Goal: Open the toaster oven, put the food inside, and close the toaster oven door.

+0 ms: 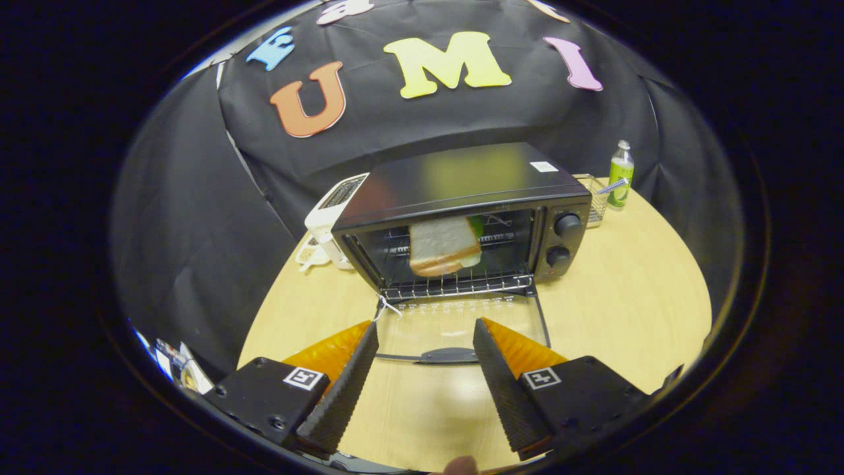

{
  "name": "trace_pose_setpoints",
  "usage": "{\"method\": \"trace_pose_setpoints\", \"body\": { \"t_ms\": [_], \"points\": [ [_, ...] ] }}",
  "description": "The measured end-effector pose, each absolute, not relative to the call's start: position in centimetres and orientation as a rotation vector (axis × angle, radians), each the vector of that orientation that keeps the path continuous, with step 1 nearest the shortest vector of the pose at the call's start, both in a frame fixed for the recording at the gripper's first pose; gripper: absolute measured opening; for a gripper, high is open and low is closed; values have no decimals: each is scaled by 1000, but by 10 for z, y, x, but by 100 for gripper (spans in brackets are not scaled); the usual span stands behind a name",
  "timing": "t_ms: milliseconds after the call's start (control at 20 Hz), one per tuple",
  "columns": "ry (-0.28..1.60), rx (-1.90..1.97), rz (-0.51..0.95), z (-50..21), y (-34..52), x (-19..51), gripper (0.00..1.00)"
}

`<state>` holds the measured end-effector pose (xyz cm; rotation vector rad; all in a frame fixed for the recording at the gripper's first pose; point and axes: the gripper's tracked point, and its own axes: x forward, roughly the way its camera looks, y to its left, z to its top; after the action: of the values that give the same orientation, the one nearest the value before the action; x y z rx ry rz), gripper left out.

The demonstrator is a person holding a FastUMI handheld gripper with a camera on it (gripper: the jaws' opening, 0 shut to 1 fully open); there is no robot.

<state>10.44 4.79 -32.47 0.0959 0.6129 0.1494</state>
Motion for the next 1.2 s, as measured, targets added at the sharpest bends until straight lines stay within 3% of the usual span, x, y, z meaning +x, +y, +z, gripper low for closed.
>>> {"method": "trace_pose_setpoints", "body": {
  "t_ms": [450,750,1200],
  "points": [
    [740,-6,93,-406,35,80,95],
    [783,-38,63,-458,31,101,95],
    [796,-18,19,-482,31,120,95]
  ]
}}
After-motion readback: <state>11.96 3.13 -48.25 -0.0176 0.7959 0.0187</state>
